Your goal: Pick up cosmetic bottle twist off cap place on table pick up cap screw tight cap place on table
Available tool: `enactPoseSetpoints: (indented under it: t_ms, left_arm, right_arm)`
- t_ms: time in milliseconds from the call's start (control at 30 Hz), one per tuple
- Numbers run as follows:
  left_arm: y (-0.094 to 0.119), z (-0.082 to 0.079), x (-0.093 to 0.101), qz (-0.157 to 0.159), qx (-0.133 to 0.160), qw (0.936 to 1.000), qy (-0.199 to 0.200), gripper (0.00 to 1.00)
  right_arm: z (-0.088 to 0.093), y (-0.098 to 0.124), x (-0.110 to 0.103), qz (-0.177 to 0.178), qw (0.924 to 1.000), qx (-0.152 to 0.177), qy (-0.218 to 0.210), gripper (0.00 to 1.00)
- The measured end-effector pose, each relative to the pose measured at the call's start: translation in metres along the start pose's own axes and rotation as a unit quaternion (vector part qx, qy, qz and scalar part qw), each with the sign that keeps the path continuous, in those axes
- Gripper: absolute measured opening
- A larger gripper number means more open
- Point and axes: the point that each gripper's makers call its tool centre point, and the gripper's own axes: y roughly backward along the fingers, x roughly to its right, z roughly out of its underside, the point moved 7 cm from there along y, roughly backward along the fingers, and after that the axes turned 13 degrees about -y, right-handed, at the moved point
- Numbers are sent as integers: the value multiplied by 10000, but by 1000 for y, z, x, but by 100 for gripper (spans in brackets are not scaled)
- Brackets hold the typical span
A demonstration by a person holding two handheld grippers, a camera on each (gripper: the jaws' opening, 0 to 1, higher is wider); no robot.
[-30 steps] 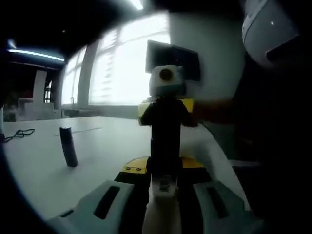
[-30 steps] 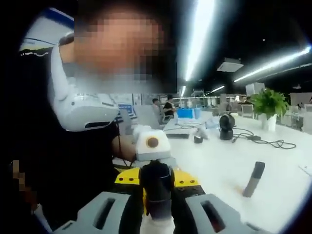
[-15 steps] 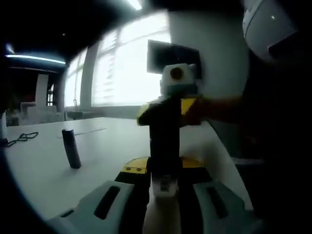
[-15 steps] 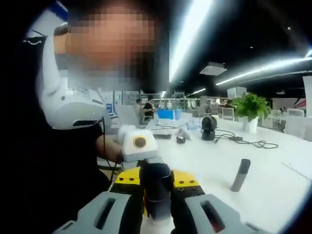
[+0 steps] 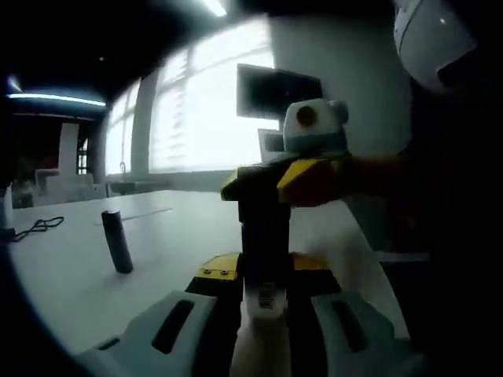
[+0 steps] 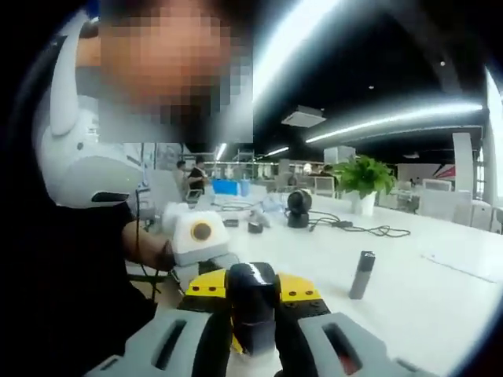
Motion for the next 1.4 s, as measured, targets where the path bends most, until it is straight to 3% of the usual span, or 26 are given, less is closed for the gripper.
enactPoseSetpoints:
  t_ms: [233, 633, 800, 1133, 1233, 1400]
  left_arm:
    - [0, -1, 2, -33, -19, 9999, -103, 10]
    - [0, -2, 2, -169, -101, 9998, -54, 10]
    - [1, -3, 3, -191, -103, 9997, -100, 10]
    - [1, -3, 3, -230, -106, 9996, -126, 10]
    - [1, -4, 3, -230, -105, 9996, -149, 10]
    - [2, -5, 4, -221, -112, 9995, -196, 9]
  right_arm:
    - [2, 1, -6, 583, 9980, 252, 14, 14]
    - [4, -1, -11, 1549, 9868, 472, -86, 14]
    - [6, -2, -17, 2094, 9752, 698, -128, 14]
    - [7, -8, -27, 2970, 9511, 839, 112, 14]
    - [9, -8, -29, 3202, 9425, 951, 75, 14]
    - [9, -7, -31, 3365, 9363, 1009, 61, 14]
